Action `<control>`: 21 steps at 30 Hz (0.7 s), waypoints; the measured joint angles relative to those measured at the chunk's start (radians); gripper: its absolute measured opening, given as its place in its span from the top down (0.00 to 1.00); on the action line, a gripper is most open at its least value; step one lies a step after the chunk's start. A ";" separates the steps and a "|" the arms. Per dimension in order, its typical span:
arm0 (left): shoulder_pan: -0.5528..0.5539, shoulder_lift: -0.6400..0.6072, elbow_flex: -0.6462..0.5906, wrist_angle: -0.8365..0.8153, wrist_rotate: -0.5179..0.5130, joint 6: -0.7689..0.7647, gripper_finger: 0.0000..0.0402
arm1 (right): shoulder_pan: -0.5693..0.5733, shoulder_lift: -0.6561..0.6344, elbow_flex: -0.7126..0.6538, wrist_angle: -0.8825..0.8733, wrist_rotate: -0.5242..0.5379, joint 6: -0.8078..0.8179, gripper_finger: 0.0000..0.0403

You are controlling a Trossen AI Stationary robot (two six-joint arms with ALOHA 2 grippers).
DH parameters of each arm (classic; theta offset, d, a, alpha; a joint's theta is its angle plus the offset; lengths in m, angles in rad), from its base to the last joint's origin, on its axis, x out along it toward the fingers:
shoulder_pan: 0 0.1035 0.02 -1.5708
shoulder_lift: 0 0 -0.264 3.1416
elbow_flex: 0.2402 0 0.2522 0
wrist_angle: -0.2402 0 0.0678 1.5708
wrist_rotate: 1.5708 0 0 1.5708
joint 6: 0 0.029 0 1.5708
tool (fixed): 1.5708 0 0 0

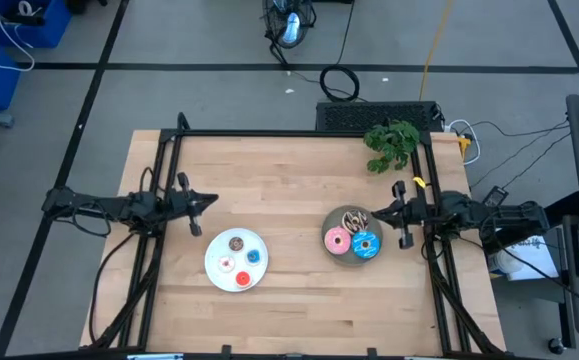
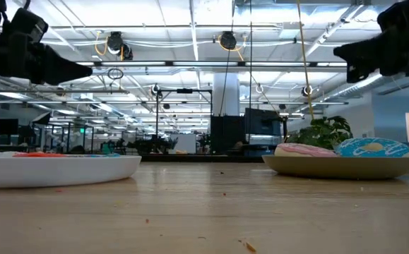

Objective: Pick & Place donuts
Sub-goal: Return to Home Position

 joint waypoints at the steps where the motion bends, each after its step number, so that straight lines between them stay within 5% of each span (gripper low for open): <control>1: 0.000 0.000 0.000 -0.001 0.001 -0.019 0.96 | 0.000 -0.001 -0.001 0.004 -0.001 0.012 1.00; 7: 0.000 0.000 0.000 0.007 0.037 -0.155 0.92 | 0.000 0.000 -0.001 -0.009 -0.002 0.052 1.00; 21: 0.000 0.000 -0.001 0.010 0.038 -0.123 0.92 | 0.000 0.000 -0.003 -0.004 -0.003 0.052 1.00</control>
